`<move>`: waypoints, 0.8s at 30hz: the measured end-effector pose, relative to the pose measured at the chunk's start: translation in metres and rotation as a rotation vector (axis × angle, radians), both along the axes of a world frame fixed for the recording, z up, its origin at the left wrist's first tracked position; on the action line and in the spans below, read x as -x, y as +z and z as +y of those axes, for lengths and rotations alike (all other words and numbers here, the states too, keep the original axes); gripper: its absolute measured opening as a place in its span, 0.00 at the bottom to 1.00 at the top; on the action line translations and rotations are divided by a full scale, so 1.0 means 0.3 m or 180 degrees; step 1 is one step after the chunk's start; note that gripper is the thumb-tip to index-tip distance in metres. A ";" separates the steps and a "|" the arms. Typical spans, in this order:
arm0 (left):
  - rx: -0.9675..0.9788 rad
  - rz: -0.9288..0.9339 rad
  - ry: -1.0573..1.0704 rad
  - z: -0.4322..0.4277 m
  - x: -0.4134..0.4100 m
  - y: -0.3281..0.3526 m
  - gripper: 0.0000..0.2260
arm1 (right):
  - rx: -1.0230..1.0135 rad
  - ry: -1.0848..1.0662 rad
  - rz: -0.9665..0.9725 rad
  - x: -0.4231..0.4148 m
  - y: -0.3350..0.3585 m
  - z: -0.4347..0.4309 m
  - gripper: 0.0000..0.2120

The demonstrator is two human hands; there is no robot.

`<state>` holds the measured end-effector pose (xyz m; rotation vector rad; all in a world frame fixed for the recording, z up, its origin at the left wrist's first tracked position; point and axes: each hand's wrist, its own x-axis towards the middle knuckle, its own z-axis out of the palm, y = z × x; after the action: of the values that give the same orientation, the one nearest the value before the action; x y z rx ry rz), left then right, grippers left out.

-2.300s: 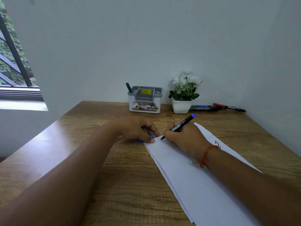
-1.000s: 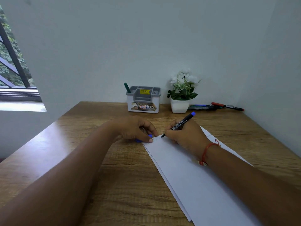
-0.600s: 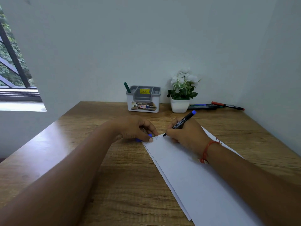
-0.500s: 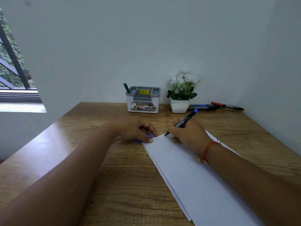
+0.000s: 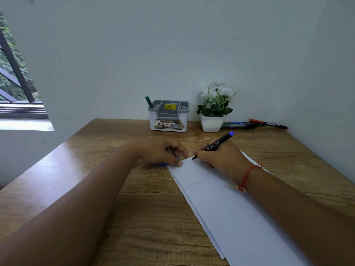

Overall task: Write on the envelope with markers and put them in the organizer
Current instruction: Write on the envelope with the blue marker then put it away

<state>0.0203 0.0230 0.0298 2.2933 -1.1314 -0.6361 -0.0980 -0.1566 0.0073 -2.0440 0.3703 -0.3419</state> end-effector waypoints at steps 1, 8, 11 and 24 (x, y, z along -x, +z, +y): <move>0.0019 -0.0011 0.0011 -0.003 0.005 -0.002 0.15 | -0.0016 0.0012 0.0000 -0.002 0.000 0.000 0.12; -0.0204 -0.0338 -0.0128 -0.016 0.002 -0.010 0.16 | 0.0093 0.0010 0.0109 -0.006 0.003 0.001 0.10; -0.0178 -0.0314 -0.0109 -0.018 0.006 -0.008 0.17 | 0.0110 0.0038 0.0123 -0.008 -0.001 -0.007 0.09; -0.0117 -0.0254 -0.0065 -0.014 0.001 -0.017 0.17 | 0.0683 -0.0159 0.0012 -0.019 -0.006 -0.001 0.08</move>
<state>0.0199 0.0189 0.0247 2.3597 -1.1903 -0.5822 -0.0924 -0.1570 0.0055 -2.2480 0.4018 -0.4236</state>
